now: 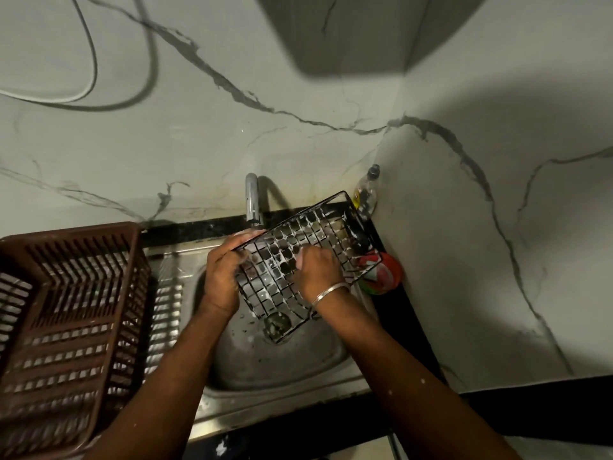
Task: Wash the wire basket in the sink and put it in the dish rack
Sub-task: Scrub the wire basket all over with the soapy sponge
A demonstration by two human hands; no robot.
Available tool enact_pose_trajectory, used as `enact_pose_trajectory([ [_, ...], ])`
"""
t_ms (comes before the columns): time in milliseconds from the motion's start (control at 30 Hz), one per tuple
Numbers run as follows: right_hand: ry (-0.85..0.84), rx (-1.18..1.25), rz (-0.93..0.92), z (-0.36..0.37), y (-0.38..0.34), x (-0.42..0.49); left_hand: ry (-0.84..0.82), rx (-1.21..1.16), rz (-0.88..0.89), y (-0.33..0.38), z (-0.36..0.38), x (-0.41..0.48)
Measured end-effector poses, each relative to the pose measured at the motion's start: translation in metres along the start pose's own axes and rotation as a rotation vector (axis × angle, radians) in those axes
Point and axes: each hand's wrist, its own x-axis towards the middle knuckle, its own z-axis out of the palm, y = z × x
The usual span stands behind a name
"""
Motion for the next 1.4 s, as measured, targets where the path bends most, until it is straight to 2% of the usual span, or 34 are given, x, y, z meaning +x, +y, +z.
enact_pose_trajectory([
  [33,0.022,-0.009,-0.008,0.002,-0.001,-0.001,0.000,0.003,0.008,-0.001,-0.001,0.001],
  [133,-0.103,0.057,-0.059,0.007,-0.011,-0.006,-0.038,0.029,0.016,-0.001,-0.005,0.003],
  [167,-0.090,0.072,-0.038,0.005,-0.010,-0.006,-0.044,0.035,0.004,-0.001,-0.005,0.002],
  [300,0.251,-0.052,0.082,-0.015,0.014,0.015,0.013,-0.001,-0.066,-0.002,-0.010,-0.001],
  [367,0.400,-0.100,0.072,-0.023,0.018,0.023,0.013,0.000,-0.068,-0.002,-0.011,-0.002],
  [400,0.421,-0.129,0.047,-0.025,0.018,0.025,0.009,0.009,-0.060,-0.002,-0.011,-0.003],
  [500,0.309,-0.241,0.020,-0.024,0.017,0.027,-0.004,0.029,-0.037,0.002,-0.010,-0.006],
  [633,0.011,-0.264,0.072,-0.026,0.024,0.026,0.017,0.057,-0.043,-0.002,-0.015,-0.010],
  [700,0.026,-0.277,0.081,-0.027,0.023,0.023,0.043,0.050,-0.070,-0.005,-0.018,-0.011],
  [767,0.130,-0.255,0.106,-0.027,0.020,0.022,0.045,0.032,-0.063,-0.006,-0.017,-0.011],
  [800,0.110,-0.253,0.105,-0.026,0.017,0.023,0.049,0.023,-0.057,-0.004,-0.018,-0.011],
  [933,-0.158,-0.156,0.033,-0.016,0.006,0.016,0.041,-0.005,-0.044,-0.002,-0.022,-0.006],
  [967,-0.143,-0.148,0.040,-0.016,0.007,0.015,0.046,-0.015,-0.047,-0.002,-0.023,-0.005],
  [1067,0.069,-0.249,0.059,-0.019,0.010,0.018,0.054,-0.028,-0.028,-0.001,-0.025,-0.003],
  [1133,-0.002,-0.255,0.012,-0.015,0.002,0.015,0.030,-0.014,-0.023,0.000,-0.024,-0.003],
  [1233,-0.141,-0.080,-0.013,-0.016,-0.007,0.009,0.006,0.002,-0.022,-0.001,-0.027,-0.001],
  [1333,0.044,-0.119,0.038,-0.025,0.006,0.019,0.021,-0.014,-0.030,0.002,-0.030,-0.004],
  [1367,0.062,-0.158,0.023,-0.026,0.007,0.017,0.028,-0.022,-0.031,0.003,-0.029,-0.005],
  [1400,0.004,-0.186,-0.014,-0.025,0.003,0.013,0.035,-0.030,-0.032,0.004,-0.028,-0.005],
])
